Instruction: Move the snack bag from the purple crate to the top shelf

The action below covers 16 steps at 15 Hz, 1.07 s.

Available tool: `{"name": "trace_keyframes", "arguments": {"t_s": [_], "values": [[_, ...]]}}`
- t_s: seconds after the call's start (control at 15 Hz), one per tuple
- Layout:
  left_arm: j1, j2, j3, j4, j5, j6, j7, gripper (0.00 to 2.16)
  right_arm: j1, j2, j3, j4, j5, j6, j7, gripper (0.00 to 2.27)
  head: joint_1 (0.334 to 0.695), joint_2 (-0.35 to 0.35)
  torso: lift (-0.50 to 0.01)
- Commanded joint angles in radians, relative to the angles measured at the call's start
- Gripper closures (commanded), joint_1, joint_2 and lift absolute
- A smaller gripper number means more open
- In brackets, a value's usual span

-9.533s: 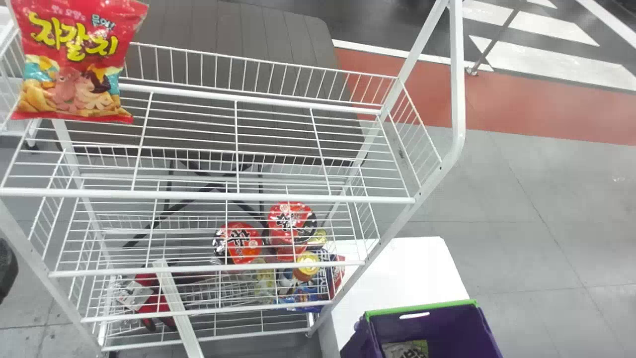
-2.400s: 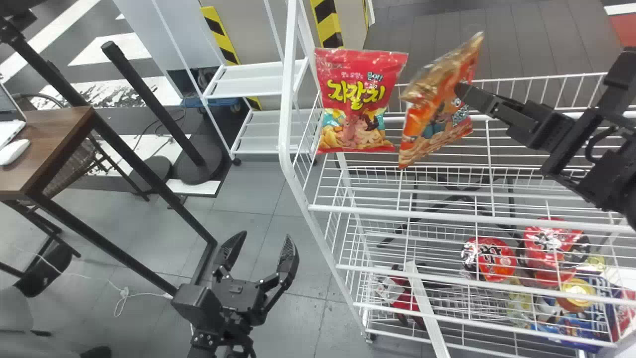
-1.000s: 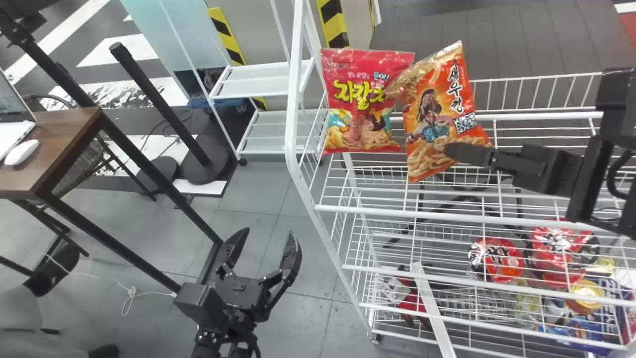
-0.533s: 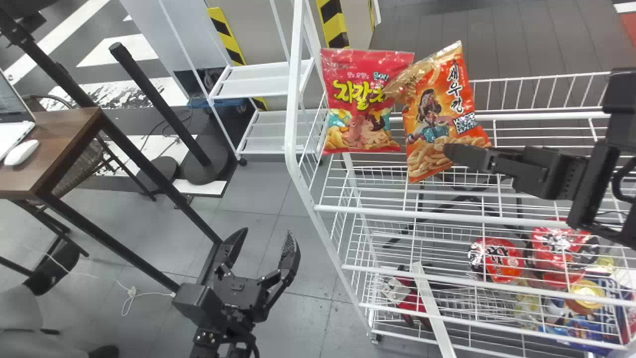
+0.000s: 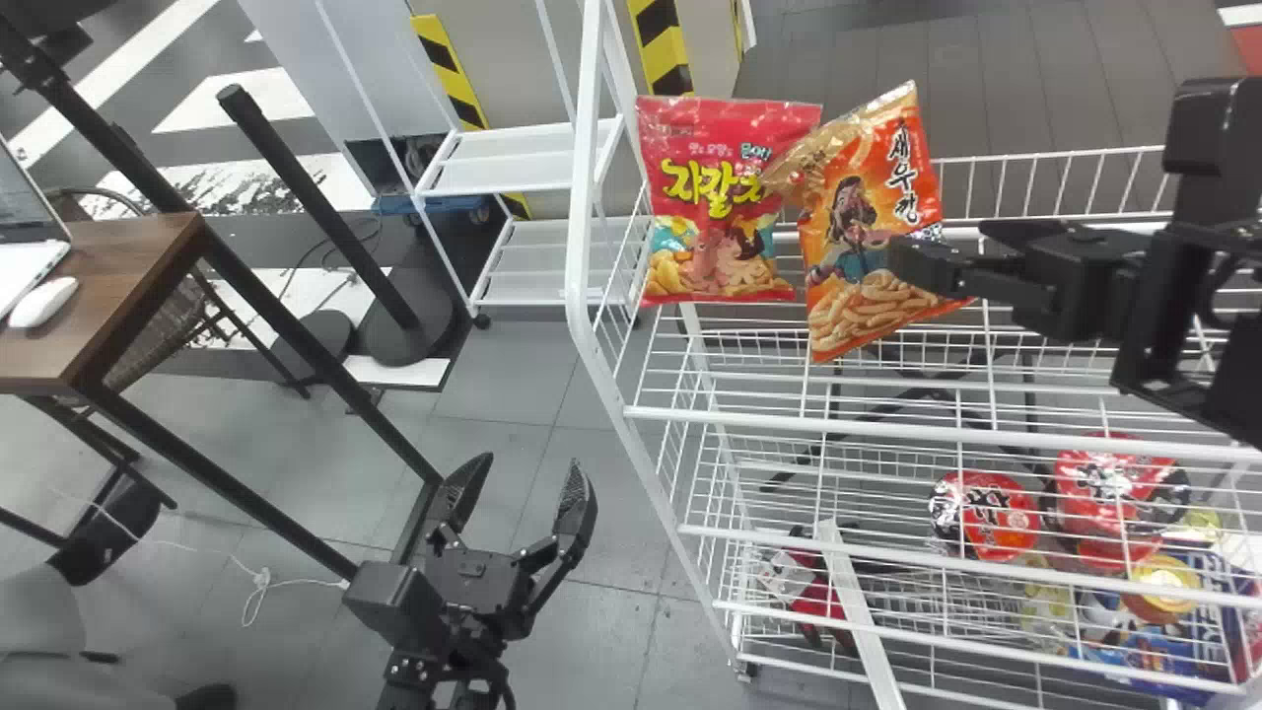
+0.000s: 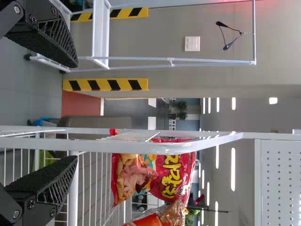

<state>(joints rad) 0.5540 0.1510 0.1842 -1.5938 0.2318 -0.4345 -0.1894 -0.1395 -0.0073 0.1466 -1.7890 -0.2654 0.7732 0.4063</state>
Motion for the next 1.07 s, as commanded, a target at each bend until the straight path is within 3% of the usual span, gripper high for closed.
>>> {"name": "trace_keyframes", "arguments": {"t_s": [0.0, 0.4, 1.0], "values": [[0.000, 0.001, 0.000, 0.002, 0.001, 0.001, 0.001, 0.13, -0.035, -0.006, 0.004, 0.037, 0.049, 0.033, 0.039, 0.12, 0.695, 0.350, 0.000], [-0.002, 0.001, 0.000, 0.003, 0.001, 0.001, 0.001, 0.13, -0.169, -0.005, 0.010, 0.206, 0.117, 0.211, 0.171, 0.12, 0.695, 0.350, 0.000], [-0.002, -0.001, 0.001, 0.008, 0.001, -0.005, 0.002, 0.13, -0.232, 0.001, 0.108, 0.235, 0.348, 0.180, 0.241, 0.12, 0.695, 0.350, 0.000]]}}
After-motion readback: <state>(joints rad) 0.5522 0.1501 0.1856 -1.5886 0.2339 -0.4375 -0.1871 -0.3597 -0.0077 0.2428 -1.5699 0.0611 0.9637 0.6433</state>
